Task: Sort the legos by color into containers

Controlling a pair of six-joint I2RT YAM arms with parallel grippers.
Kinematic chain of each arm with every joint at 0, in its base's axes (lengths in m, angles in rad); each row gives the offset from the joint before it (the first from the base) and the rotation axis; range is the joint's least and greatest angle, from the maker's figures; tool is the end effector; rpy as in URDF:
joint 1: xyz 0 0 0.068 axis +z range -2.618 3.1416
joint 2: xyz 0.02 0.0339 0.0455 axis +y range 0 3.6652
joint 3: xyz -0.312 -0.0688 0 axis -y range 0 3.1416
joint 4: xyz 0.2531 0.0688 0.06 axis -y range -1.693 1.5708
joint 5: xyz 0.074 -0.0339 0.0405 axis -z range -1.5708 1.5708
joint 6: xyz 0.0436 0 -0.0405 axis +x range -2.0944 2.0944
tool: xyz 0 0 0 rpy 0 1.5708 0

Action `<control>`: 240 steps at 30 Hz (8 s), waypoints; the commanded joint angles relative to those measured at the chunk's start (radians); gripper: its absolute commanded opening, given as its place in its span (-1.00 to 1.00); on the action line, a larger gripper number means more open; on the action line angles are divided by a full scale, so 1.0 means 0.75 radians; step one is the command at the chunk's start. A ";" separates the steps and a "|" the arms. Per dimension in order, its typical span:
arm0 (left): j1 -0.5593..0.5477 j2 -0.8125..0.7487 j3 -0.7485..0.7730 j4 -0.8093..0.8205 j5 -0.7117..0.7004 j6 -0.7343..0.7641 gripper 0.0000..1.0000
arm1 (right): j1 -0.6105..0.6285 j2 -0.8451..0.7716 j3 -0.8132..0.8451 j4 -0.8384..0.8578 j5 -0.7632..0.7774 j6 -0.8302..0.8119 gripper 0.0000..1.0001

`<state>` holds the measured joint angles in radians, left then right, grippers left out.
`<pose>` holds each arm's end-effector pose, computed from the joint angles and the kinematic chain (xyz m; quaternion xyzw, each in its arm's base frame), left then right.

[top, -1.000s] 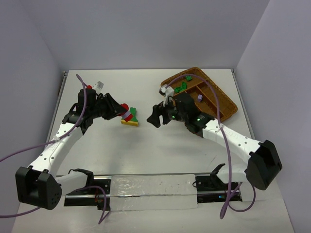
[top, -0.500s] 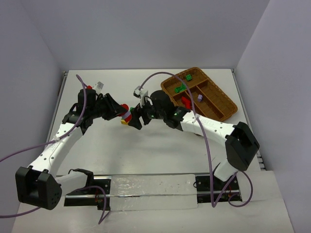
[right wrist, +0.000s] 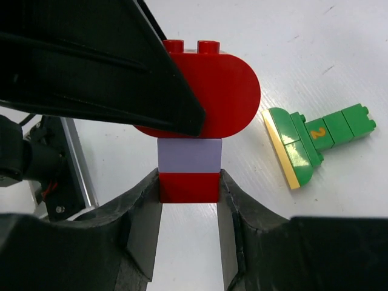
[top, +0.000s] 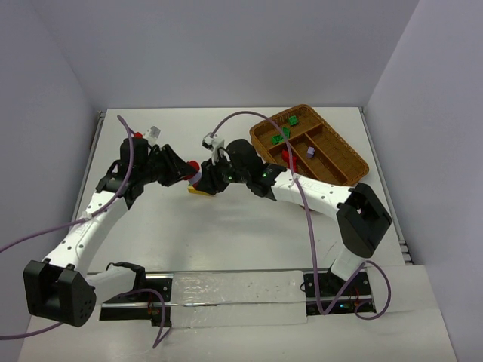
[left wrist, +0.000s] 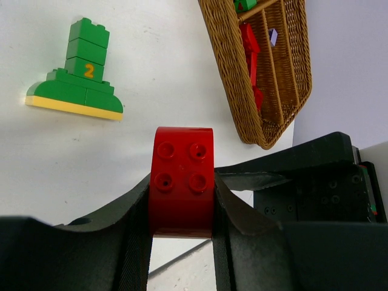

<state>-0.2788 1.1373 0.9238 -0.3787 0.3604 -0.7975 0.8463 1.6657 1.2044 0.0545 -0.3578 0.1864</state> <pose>0.2306 -0.0820 0.3376 -0.1413 0.8609 -0.3728 0.3160 0.2592 0.3159 0.3197 -0.3589 0.7460 0.3963 0.3970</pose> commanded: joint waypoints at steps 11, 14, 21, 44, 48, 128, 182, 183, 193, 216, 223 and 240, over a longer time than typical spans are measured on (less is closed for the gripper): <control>0.008 -0.089 0.033 0.014 -0.035 0.031 -0.99 | 0.002 -0.234 -0.231 0.118 0.053 0.018 -1.00; 0.008 -0.079 0.049 0.003 -0.033 0.045 -0.99 | -0.003 -0.271 -0.286 0.100 0.101 0.027 -1.00; 0.010 -0.078 0.040 0.001 -0.040 0.055 -0.99 | -0.045 -0.374 -0.366 0.030 0.187 0.026 -1.00; 0.002 -0.121 0.055 -0.098 -0.163 0.096 -0.99 | -0.200 -0.193 -0.422 -0.353 0.389 0.079 -0.98; 0.003 -0.130 0.048 -0.102 -0.160 0.089 -0.99 | -0.171 -0.109 -0.401 -0.319 0.404 0.102 -0.53; -0.176 -0.265 -0.099 0.376 0.761 0.378 -0.99 | -0.296 -0.378 -0.283 0.594 -0.914 0.600 0.05; -0.089 -0.234 0.008 -0.009 -0.037 0.385 0.99 | -1.029 -0.840 -0.860 -0.122 0.500 0.521 -1.00; -0.089 -0.233 0.001 -0.002 -0.032 0.381 0.99 | -1.038 -0.840 -0.866 -0.118 0.498 0.516 -1.00; -0.088 -0.201 -0.009 0.028 0.012 0.364 0.99 | -1.053 -0.843 -0.880 -0.132 0.494 0.471 0.83; -0.088 -0.175 -0.024 0.061 -0.044 0.266 0.94 | -0.299 -0.365 -0.443 -0.332 0.286 0.119 0.71; -0.088 -0.169 -0.031 0.061 -0.069 0.262 0.93 | -0.172 -0.174 -0.354 -0.385 0.472 0.281 0.81; -0.089 -0.157 -0.031 0.041 -0.074 0.284 0.92 | -0.069 0.006 -0.334 -0.296 0.784 0.418 0.01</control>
<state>-0.3515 1.0157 0.8909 -0.3778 0.3031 -0.5930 0.7833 1.6631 0.9091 -0.2173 0.1802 0.4864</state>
